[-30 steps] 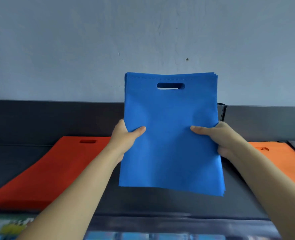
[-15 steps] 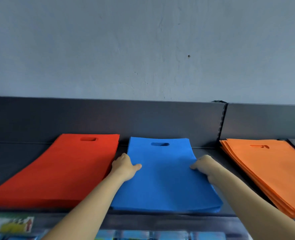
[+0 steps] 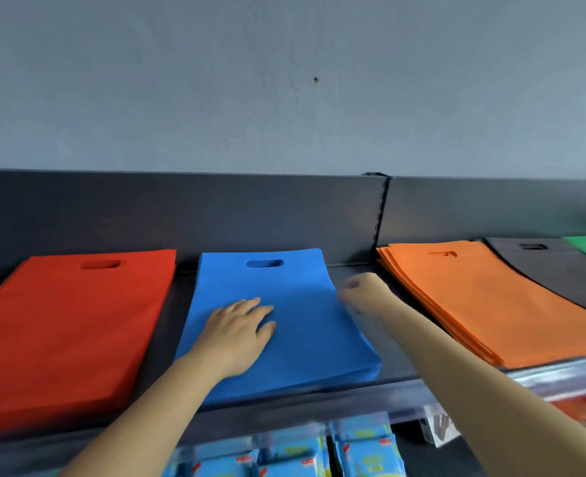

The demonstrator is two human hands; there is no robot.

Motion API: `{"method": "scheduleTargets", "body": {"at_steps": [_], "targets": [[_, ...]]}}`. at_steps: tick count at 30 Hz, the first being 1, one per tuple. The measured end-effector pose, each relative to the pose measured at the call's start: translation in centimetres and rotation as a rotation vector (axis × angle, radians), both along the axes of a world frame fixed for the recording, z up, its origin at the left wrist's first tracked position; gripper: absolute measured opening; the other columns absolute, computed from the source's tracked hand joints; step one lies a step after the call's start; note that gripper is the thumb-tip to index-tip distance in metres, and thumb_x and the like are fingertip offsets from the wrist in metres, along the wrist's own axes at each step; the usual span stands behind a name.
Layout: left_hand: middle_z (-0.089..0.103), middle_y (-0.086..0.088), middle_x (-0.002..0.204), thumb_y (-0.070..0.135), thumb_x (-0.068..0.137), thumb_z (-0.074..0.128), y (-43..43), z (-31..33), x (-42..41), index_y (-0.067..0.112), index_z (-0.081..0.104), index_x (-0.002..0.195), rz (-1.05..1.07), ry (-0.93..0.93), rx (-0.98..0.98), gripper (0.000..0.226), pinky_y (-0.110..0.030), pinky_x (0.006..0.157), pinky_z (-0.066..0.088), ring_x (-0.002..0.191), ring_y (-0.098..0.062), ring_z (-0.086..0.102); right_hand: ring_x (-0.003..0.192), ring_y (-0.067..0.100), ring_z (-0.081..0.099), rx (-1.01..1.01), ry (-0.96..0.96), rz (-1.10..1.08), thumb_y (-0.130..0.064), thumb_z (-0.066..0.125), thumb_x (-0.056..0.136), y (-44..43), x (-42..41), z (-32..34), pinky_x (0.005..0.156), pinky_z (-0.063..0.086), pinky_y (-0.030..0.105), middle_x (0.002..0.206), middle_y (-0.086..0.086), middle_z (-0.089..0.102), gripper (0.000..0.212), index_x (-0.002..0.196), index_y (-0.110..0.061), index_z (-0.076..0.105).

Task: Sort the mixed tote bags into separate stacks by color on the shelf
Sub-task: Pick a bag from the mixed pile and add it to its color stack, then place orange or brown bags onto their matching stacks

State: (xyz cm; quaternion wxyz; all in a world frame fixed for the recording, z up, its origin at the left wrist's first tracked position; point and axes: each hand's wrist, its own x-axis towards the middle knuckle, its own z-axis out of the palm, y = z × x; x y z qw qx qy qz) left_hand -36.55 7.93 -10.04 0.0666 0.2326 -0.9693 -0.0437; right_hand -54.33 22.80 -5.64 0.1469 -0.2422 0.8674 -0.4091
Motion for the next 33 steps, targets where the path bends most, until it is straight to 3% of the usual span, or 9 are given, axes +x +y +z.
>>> {"method": "scheduleTargets", "body": {"at_steps": [1,2,4,8,12,17,24,30,33], "targets": [[0.014,0.007,0.157,0.049,0.099,0.022,0.1,0.1,0.0,0.032,0.023,0.147,0.0,0.0,-0.001,0.051,-0.034,0.116,0.013,0.144,-0.014,0.012,0.119,0.032,0.051,-0.003,0.066,0.024,-0.011,0.059,0.082,1.2,-0.2,0.6,0.076,0.048,0.036,0.096,0.016,0.064,0.02,0.098,0.0,0.064],[0.014,0.008,0.157,0.049,0.099,0.022,0.1,0.1,0.0,0.032,0.023,0.147,0.002,-0.005,-0.005,0.051,-0.033,0.116,0.012,0.144,-0.013,0.012,0.107,0.029,0.058,0.001,0.126,0.042,-0.015,0.062,0.085,2.7,-0.6,1.3,0.088,0.047,0.035,0.115,0.01,0.063,0.034,0.117,-0.003,0.061],[0.013,0.009,0.157,0.05,0.099,0.023,0.1,0.3,0.1,0.033,0.022,0.148,0.005,-0.018,0.006,0.052,-0.031,0.117,0.012,0.144,-0.011,0.012,0.119,0.02,0.054,0.015,0.242,0.082,-0.017,0.062,0.087,6.2,-1.8,2.6,0.098,0.04,0.028,0.13,0.003,0.057,0.043,0.129,-0.009,0.055],[0.007,0.01,0.157,0.055,0.093,0.022,1.7,1.6,0.3,0.035,0.011,0.149,0.027,0.039,0.023,0.06,-0.032,0.117,0.009,0.145,-0.01,0.003,0.117,0.018,0.055,0.07,0.375,0.055,-0.014,0.061,0.088,15.0,-6.6,3.5,0.098,0.039,0.028,0.127,0.002,0.06,0.036,0.124,-0.011,0.059],[0.025,0.014,0.152,0.049,0.093,0.031,9.0,4.1,-3.0,0.031,0.028,0.145,0.015,0.286,-0.006,0.055,-0.027,0.114,0.014,0.142,-0.004,0.013,0.115,0.025,0.056,0.223,0.52,-0.018,-0.019,0.058,0.091,22.3,-12.9,2.7,0.093,0.042,0.032,0.126,0.008,0.061,0.036,0.127,-0.015,0.057],[0.035,0.017,0.147,0.05,0.094,0.035,18.8,5.4,-11.5,0.034,0.038,0.14,-0.001,0.351,0.163,0.048,-0.029,0.11,0.026,0.136,-0.004,0.029,0.126,0.022,0.047,0.246,0.657,0.146,-0.031,0.051,0.095,25.2,-18.2,1.2,0.099,0.039,0.032,0.142,0.001,0.047,0.045,0.138,-0.018,0.046],[0.025,-0.001,0.154,0.055,0.091,0.043,24.6,4.8,-20.7,0.02,0.014,0.15,0.272,0.207,0.546,0.074,-0.039,0.111,0.03,0.136,-0.019,0.033,0.143,0.019,0.022,0.327,0.602,0.406,-0.041,0.034,0.099,25.7,-21.9,-3.1,0.114,0.021,0.033,0.154,-0.004,0.027,0.049,0.144,-0.024,0.034],[0.035,-0.007,0.146,0.044,0.09,0.057,25.6,4.4,-23.6,0.013,0.017,0.147,0.474,0.315,0.834,0.077,-0.036,0.094,0.038,0.127,-0.025,0.042,0.142,0.019,0.02,0.299,0.632,0.42,-0.045,0.029,0.099,25.7,-22.7,-3.5,0.115,0.017,0.035,0.154,-0.004,0.025,0.049,0.144,-0.025,0.033],[0.048,-0.01,0.132,0.037,0.089,0.061,25.2,4.4,-24.4,0.007,0.029,0.141,0.547,0.333,0.904,0.067,-0.034,0.084,0.04,0.105,-0.022,0.05,0.143,0.019,0.019,0.288,0.628,0.419,-0.045,0.03,0.099,25.9,-22.7,-3.7,0.115,0.017,0.035,0.154,-0.004,0.025,0.049,0.144,-0.025,0.033]]}}
